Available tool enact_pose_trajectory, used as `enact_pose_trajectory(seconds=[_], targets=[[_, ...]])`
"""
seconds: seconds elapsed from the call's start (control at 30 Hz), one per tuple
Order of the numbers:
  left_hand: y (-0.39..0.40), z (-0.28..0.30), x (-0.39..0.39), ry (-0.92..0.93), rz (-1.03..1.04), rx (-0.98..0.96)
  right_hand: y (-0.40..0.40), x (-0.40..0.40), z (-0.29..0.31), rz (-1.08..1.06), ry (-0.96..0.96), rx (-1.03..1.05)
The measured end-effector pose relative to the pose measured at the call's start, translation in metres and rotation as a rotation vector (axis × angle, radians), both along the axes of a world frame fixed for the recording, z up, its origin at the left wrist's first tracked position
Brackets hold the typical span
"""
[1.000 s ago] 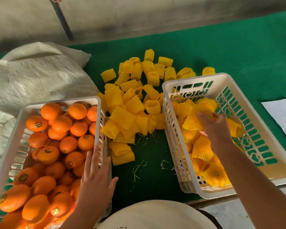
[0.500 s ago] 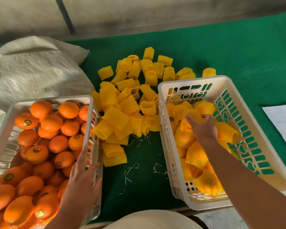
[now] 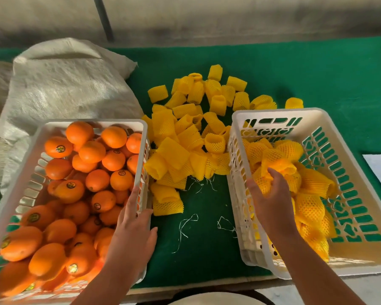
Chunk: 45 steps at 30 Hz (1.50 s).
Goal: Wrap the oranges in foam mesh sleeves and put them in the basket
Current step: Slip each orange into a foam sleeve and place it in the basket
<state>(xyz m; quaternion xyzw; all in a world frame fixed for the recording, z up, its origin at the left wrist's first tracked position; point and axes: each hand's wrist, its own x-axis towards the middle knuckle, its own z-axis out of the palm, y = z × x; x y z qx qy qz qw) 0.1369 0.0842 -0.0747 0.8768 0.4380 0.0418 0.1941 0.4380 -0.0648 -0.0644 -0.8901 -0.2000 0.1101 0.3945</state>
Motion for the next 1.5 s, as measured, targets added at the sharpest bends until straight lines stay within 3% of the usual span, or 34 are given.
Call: enact_pose_trajectory(seconds=[0.13, 0.37, 0.6, 0.87, 1.07, 1.23, 1.37, 1.5], targets=[[0.000, -0.001, -0.005, -0.045, -0.002, -0.021, 0.008, -0.037, 0.000, 0.180, 0.021, -0.034], [0.029, 0.019, -0.045, -0.236, 0.064, -0.181, 0.014, -0.040, 0.003, 0.160, -0.042, -0.161], [0.076, 0.035, -0.142, 0.176, 0.056, 0.071, 0.019, -0.046, 0.002, 0.063, -0.124, -0.287], [0.071, 0.041, -0.213, 0.330, -0.054, 0.111, -0.006, -0.017, -0.038, 0.027, -0.222, -0.320], [0.077, 0.041, -0.210, 0.489, -0.094, 0.143, 0.010, -0.049, -0.003, 0.040, -0.216, -0.361], [0.074, 0.044, -0.207, 0.400, -0.018, 0.133, 0.011, -0.057, 0.010, 0.111, -0.155, -0.298], [0.057, 0.051, -0.195, 0.109, 0.183, 0.085, 0.004, -0.055, 0.013, 0.166, -0.154, -0.247], [0.043, 0.057, -0.163, -0.082, 0.318, -0.097, 0.002, -0.052, 0.012, 0.161, -0.149, -0.220]])
